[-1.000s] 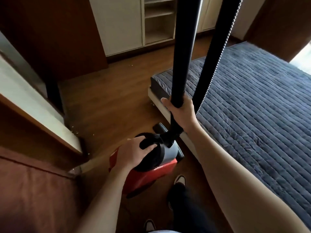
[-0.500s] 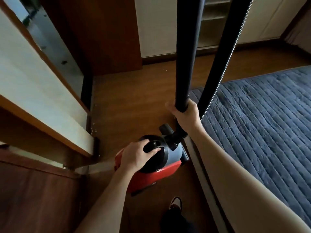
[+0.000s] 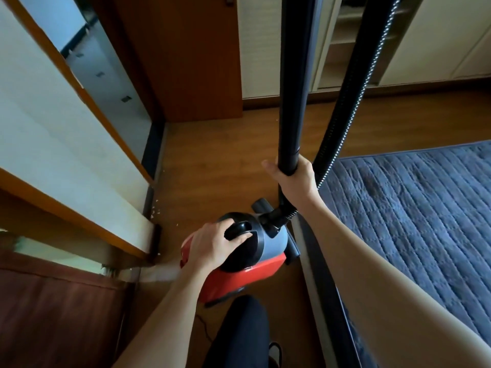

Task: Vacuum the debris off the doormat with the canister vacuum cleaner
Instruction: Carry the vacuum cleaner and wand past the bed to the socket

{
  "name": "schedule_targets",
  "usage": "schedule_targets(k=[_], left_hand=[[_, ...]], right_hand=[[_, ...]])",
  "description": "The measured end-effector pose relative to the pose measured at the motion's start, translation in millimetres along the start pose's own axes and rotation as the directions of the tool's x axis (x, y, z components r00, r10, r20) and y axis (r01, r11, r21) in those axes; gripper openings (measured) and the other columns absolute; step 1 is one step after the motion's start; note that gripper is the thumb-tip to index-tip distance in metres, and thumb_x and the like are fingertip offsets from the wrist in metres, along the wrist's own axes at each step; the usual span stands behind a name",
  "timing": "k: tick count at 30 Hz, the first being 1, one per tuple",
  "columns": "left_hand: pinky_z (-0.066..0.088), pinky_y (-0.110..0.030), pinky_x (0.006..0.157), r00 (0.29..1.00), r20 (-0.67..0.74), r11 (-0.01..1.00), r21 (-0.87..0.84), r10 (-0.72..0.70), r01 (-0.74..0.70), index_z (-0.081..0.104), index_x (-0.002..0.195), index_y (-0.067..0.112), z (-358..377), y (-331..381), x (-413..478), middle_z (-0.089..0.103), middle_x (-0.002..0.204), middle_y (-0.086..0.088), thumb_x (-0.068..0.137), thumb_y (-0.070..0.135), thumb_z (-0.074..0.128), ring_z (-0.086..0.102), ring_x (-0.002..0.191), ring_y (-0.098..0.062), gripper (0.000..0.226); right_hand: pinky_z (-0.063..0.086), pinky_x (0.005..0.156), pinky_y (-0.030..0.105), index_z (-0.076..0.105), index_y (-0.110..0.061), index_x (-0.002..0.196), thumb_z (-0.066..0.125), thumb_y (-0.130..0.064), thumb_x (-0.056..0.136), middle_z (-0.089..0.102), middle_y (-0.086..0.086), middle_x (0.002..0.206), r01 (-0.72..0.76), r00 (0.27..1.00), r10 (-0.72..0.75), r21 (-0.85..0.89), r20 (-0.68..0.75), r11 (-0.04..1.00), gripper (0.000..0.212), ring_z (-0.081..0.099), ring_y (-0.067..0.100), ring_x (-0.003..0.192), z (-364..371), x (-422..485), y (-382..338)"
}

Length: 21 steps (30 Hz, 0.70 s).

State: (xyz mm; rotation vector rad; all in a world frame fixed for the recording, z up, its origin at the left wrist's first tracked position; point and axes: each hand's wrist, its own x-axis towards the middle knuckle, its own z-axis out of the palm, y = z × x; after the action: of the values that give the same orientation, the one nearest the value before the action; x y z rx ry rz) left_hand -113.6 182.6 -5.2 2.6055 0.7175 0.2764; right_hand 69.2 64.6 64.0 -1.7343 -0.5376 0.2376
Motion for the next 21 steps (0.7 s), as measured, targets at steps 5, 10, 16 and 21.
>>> schedule_targets(k=[5, 10, 16, 21], left_hand=[[0.046, -0.035, 0.064, 1.0, 0.013, 1.0, -0.01, -0.016, 0.016, 0.065, 0.087, 0.02, 12, -2, 49, 0.072, 0.077, -0.003, 0.08, 0.069, 0.063, 0.068, 0.08, -0.029, 0.05], [0.052, -0.036, 0.062, 1.0, 0.025, 0.999, -0.041, -0.008, 0.009, 0.063, 0.085, 0.021, 23, -14, 125, 0.07, 0.073, 0.002, 0.073, 0.083, 0.042, 0.067, 0.074, -0.023, 0.067], [0.054, -0.038, 0.064, 0.998, 0.061, 0.995, -0.097, 0.035, -0.029, 0.062, 0.082, 0.022, 26, -44, 257, 0.067, 0.071, 0.007, 0.075, 0.081, 0.043, 0.065, 0.07, -0.015, 0.062], [0.053, -0.036, 0.057, 0.992, 0.077, 0.992, -0.084, 0.101, -0.094, 0.056, 0.075, 0.019, 16, -63, 356, 0.062, 0.064, 0.004, 0.078, 0.08, 0.041, 0.061, 0.059, -0.011, 0.063]], right_hand=[[0.044, 0.057, 0.021, 0.053, 0.005, 0.08, 0.08, -0.028, 0.086, 0.053, 0.006, 0.067, 0.007, 1.0, -0.008, 0.025, 0.024, 1.0, 0.043, 0.048, 0.013, 0.058, 3, 50, 10], [0.047, 0.061, 0.027, 0.055, 0.001, 0.08, 0.08, -0.029, 0.086, 0.057, 0.006, 0.07, 0.007, 0.999, -0.008, 0.025, 0.047, 1.0, 0.039, 0.052, 0.015, 0.062, 18, 125, 22], [0.041, 0.055, 0.024, 0.043, -0.021, 0.067, 0.08, -0.029, 0.086, 0.045, -0.006, 0.059, -0.008, 1.0, 0.008, -0.02, 0.016, 1.0, 0.042, 0.043, 0.011, 0.054, 52, 249, 30], [0.045, 0.056, 0.023, 0.045, -0.02, 0.069, 0.078, -0.03, 0.087, 0.048, -0.003, 0.062, -0.009, 1.0, 0.009, -0.026, -0.018, 1.0, 0.039, 0.047, 0.011, 0.056, 78, 342, 34]])
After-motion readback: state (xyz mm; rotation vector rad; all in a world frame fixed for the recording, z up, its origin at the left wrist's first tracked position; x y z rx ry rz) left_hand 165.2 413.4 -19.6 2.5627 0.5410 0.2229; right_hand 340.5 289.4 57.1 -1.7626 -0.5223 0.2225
